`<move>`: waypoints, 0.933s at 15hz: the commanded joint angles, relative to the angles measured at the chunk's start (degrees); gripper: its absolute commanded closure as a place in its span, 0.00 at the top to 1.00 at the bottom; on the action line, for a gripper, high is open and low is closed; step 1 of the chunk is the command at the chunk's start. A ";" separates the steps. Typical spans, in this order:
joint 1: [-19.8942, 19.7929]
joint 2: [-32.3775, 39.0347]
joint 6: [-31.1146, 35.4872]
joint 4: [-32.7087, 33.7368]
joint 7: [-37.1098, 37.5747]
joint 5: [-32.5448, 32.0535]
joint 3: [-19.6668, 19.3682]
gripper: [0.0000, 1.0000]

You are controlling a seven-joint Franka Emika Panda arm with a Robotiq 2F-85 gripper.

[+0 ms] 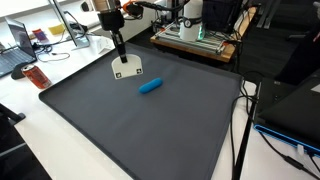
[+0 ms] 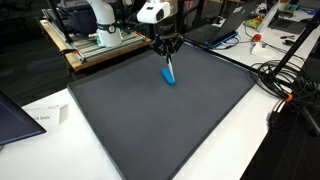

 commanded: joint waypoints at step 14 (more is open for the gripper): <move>1.62 -0.75 -15.19 1.56 13.31 -9.68 -1.86 0.01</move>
